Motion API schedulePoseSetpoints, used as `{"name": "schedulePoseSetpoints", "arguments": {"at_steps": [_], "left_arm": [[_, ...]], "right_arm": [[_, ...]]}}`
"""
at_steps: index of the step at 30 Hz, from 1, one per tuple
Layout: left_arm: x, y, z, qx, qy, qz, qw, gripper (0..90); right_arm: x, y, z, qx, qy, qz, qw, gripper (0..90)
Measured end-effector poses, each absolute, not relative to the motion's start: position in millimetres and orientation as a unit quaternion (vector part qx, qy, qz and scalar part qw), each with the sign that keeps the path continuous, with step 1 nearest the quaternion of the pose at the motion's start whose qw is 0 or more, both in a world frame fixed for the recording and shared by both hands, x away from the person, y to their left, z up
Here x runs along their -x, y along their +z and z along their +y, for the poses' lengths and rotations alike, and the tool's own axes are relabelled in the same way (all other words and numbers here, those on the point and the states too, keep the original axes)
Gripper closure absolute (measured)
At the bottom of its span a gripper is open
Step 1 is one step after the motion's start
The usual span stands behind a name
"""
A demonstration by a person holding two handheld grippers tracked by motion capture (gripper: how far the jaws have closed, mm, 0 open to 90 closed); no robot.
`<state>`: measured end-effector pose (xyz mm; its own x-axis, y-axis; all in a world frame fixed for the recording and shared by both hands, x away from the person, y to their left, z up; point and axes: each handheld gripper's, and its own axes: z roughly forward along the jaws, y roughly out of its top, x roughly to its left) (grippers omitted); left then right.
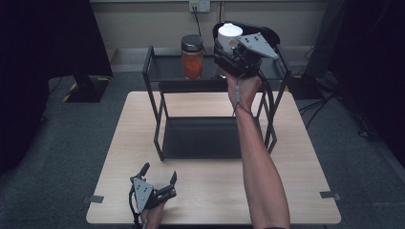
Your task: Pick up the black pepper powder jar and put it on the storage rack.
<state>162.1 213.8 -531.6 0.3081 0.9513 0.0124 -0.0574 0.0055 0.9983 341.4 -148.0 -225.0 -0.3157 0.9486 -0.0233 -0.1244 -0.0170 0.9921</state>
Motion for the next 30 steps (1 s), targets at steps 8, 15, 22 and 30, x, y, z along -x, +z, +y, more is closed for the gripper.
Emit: {"name": "schedulePoseSetpoints", "arguments": {"at_steps": [8,15,22,30], "left_arm": [[-162.2,-531.5,213.9,-0.559,0.431,0.400,0.585,0.6],[-162.3,-531.5,214.7,-0.560,0.430,0.399,0.585,0.5],[-162.3,-531.6,214.6,-0.559,0.430,0.399,0.586,0.5],[-162.3,-531.7,214.4,-0.559,0.429,0.400,0.587,0.5]], "right_arm": [[-342.5,-224.4,-151.9,-0.377,0.606,0.545,0.440,29.8],[-336.9,-228.3,-148.2,-0.363,0.613,0.529,0.461,19.7],[-336.7,-230.9,-148.6,-0.358,0.613,0.529,0.464,4.2],[-331.2,-234.5,-150.2,-0.360,0.618,0.522,0.463,0.0]]}}
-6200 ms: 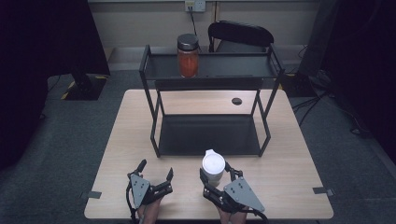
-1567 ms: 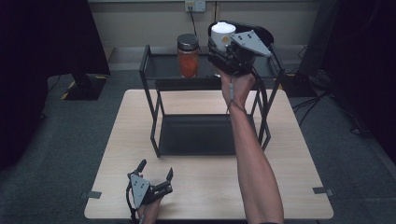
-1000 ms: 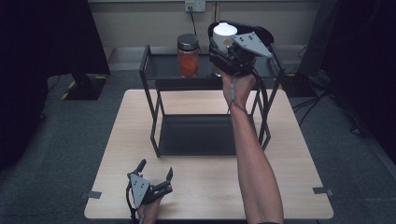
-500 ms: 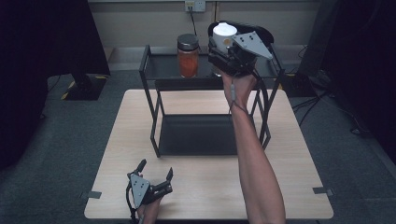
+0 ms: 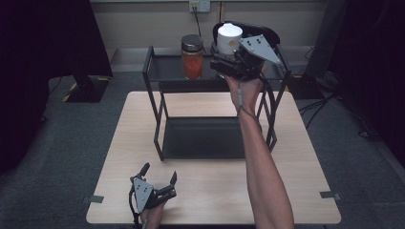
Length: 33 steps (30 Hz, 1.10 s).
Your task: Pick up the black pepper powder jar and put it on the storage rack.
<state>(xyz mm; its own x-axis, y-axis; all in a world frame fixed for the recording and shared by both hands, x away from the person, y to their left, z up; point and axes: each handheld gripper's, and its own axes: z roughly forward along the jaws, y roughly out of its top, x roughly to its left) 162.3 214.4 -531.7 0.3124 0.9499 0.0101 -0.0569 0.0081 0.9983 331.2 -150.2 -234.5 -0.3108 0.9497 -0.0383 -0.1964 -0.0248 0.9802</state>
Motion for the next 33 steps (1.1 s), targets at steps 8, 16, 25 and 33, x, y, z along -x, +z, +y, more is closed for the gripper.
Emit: {"name": "schedulePoseSetpoints", "arguments": {"at_steps": [8,16,25,33], "left_arm": [[-162.3,-531.5,214.6,-0.560,0.429,0.399,0.586,0.5],[-162.3,-531.6,214.5,-0.559,0.430,0.399,0.586,0.5],[-162.3,-531.6,214.5,-0.559,0.430,0.399,0.586,0.5],[-162.3,-531.6,214.4,-0.559,0.430,0.399,0.586,0.5]], "right_arm": [[-324.1,-246.3,-150.0,-0.361,0.620,0.518,0.466,0.0],[-311.2,-254.0,-153.1,-0.353,0.624,0.514,0.471,0.0],[-296.3,-263.5,-166.0,-0.341,0.620,0.513,0.486,0.0],[-281.4,-277.0,-178.9,-0.346,0.633,0.502,0.477,0.0]]}}
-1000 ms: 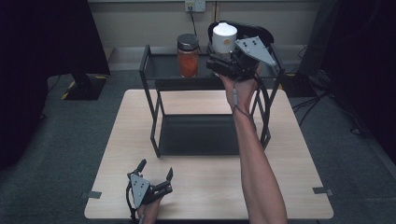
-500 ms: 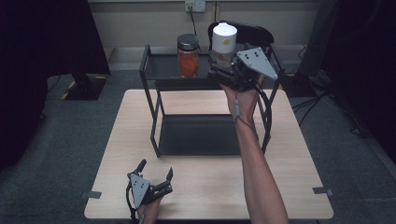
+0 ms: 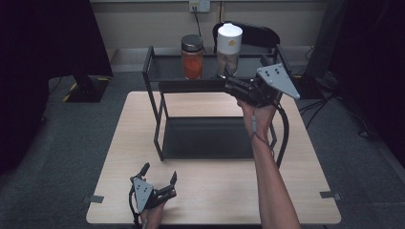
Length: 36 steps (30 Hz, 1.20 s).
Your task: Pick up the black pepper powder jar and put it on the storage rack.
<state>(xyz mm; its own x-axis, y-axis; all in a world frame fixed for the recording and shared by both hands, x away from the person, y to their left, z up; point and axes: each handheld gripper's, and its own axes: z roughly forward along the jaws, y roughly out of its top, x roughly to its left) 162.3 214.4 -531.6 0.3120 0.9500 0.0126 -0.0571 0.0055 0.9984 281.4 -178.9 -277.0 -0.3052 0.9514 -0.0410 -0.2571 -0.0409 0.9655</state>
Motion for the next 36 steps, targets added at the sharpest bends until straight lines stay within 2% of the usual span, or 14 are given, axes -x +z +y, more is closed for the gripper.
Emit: {"name": "schedulePoseSetpoints", "arguments": {"at_steps": [36], "left_arm": [[-162.3,-531.6,214.5,-0.559,0.430,0.399,0.586,0.3]], "right_arm": [[-210.6,-337.8,-189.8,-0.342,0.632,0.491,0.492,0.0]]}}
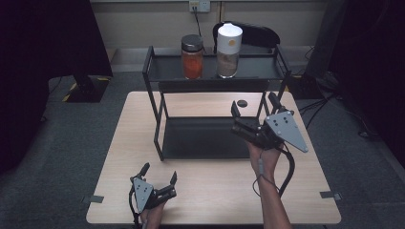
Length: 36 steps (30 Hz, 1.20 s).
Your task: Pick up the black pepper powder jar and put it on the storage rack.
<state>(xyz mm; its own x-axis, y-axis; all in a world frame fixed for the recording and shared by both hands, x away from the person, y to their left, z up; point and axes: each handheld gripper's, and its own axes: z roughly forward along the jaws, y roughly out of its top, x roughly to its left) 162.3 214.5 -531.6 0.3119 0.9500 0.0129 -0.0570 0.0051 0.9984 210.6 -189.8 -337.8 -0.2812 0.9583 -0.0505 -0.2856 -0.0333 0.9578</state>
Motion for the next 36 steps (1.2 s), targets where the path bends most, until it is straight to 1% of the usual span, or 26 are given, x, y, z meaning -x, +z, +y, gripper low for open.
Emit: {"name": "schedulePoseSetpoints", "arguments": {"at_steps": [27,36], "left_arm": [[-162.3,-531.6,214.4,-0.559,0.430,0.399,0.586,0.3],[-162.3,-531.6,214.4,-0.559,0.430,0.399,0.586,0.2]], "right_arm": [[-164.7,-384.0,-199.9,-0.356,0.617,0.488,0.504,0.0],[-154.2,-396.2,-204.8,-0.368,0.614,0.491,0.497,0.0]]}}
